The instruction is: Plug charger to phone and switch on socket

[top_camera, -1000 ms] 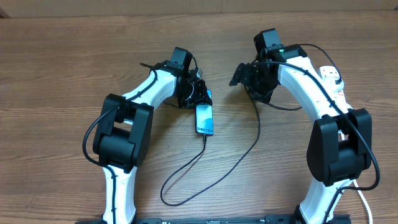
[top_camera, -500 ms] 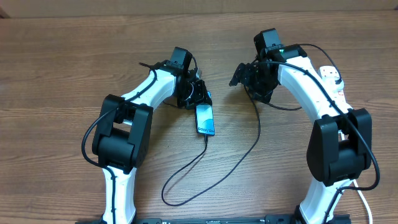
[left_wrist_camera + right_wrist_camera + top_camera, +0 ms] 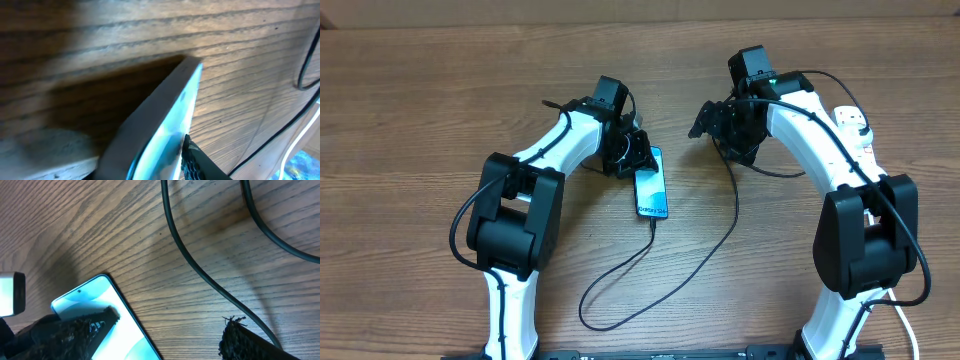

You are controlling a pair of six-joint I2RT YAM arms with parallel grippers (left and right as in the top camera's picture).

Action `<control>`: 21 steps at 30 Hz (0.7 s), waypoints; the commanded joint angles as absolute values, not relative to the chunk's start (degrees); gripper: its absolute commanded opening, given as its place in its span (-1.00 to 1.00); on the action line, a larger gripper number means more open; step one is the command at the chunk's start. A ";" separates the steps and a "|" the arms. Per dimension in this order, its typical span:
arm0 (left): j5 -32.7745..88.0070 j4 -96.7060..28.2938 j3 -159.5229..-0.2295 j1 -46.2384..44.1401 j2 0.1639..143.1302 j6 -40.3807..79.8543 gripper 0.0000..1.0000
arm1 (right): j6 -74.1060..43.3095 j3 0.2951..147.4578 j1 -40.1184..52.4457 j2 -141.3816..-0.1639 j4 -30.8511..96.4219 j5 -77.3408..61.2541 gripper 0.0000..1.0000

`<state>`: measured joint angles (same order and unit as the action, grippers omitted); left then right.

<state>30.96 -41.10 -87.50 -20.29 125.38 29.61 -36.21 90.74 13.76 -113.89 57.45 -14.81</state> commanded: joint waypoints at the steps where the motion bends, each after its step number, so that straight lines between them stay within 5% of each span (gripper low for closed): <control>1: 26.48 -42.19 -87.09 -20.95 125.29 28.71 -0.30 | -35.88 91.55 13.80 -112.22 57.10 -15.09 0.71; 10: 26.35 -43.18 -87.09 -20.95 125.29 28.71 -0.30 | -35.88 91.55 13.80 -112.22 57.10 -15.09 0.71; 16: 26.33 -43.51 -87.09 -20.95 125.29 28.71 -0.03 | -35.88 91.55 13.80 -112.22 57.12 -15.09 0.71; 21: 26.33 -43.53 -87.09 -20.95 125.29 28.71 0.00 | -35.90 91.55 13.80 -112.22 57.12 -15.09 0.71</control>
